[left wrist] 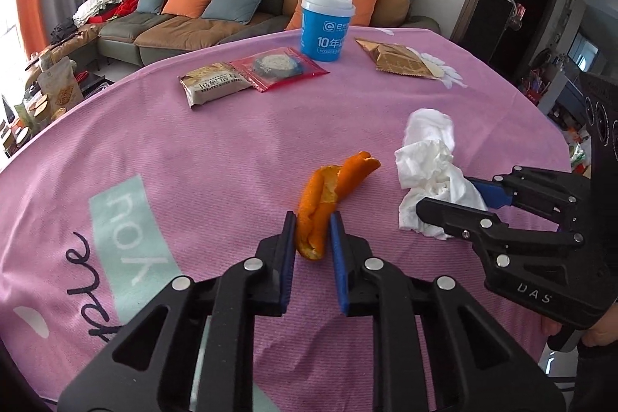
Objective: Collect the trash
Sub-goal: 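Grasp the white tissue with the right tool while the left tool grasps the orange peel, then carry the tissue and orange peel over the teal bin with both tools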
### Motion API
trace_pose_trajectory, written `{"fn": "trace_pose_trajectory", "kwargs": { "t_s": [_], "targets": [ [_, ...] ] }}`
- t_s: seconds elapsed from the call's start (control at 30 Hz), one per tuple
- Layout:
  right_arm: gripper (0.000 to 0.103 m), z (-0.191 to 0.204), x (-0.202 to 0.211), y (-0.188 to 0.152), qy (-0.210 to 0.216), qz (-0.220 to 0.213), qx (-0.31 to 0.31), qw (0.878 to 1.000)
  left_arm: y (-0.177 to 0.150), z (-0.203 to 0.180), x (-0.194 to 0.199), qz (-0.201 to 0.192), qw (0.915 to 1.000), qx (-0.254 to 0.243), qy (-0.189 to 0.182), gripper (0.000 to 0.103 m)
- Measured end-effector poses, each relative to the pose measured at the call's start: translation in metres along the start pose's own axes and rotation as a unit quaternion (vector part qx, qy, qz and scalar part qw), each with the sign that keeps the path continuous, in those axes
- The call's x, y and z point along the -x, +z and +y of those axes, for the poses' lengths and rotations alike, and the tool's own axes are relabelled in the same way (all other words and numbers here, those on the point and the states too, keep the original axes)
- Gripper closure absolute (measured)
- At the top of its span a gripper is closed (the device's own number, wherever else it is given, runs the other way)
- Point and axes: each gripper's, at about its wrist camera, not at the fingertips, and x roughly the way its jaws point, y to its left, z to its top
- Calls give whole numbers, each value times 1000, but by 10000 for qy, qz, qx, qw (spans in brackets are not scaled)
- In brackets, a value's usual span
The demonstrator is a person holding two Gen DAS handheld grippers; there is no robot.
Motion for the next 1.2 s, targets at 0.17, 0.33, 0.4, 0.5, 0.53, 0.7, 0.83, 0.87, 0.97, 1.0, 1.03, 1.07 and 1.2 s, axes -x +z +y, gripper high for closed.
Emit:
{"fn": "trace_pose_trajectory", "kwargs": {
  "t_s": [0.17, 0.33, 0.4, 0.5, 0.53, 0.7, 0.83, 0.87, 0.97, 1.0, 1.03, 1.07, 1.2],
  "targets": [
    [92, -4, 5, -2, 158, -70, -114, 9998, -1, -3, 4, -71, 9999, -42, -134, 88],
    [93, -7, 25, -2, 163, -357, -235, 9990, -7, 2, 25, -262, 9996, 84, -115, 88],
    [93, -8, 35, -1, 172, -475, -272, 9984, -10, 7, 40, -413, 9990, 135, -64, 88],
    [93, -2, 50, 2, 192, -641, -221, 9975, -17, 15, 68, -668, 9974, 258, 59, 88],
    [93, 1, 55, 3, 210, -696, -192, 9972, -19, 17, 77, -738, 9968, 308, 80, 88],
    [93, 24, 75, 12, 397, -911, 69, 9950, -37, 31, 131, -1130, 9920, 433, 351, 88],
    [93, 54, 83, 21, 600, -1036, 390, 9920, -56, 48, 177, -1410, 9863, 626, 584, 88],
    [93, 63, 84, 24, 670, -1050, 468, 9911, -60, 52, 189, -1479, 9845, 668, 666, 88],
    [93, 89, 86, 28, 884, -1101, 704, 9875, -78, 68, 223, -1666, 9781, 834, 924, 88],
    [93, 98, 87, 30, 966, -1107, 784, 9860, -85, 74, 234, -1712, 9755, 900, 1045, 88],
    [93, 108, 88, 31, 1037, -1122, 873, 9844, -92, 81, 244, -1752, 9734, 956, 1124, 88],
    [93, 118, 88, 32, 1124, -1115, 955, 9828, -99, 86, 254, -1788, 9712, 1023, 1195, 88],
    [93, 163, 84, 36, 1470, -1059, 1318, 9746, -133, 110, 295, -1896, 9598, 1315, 1596, 88]
  ]
}}
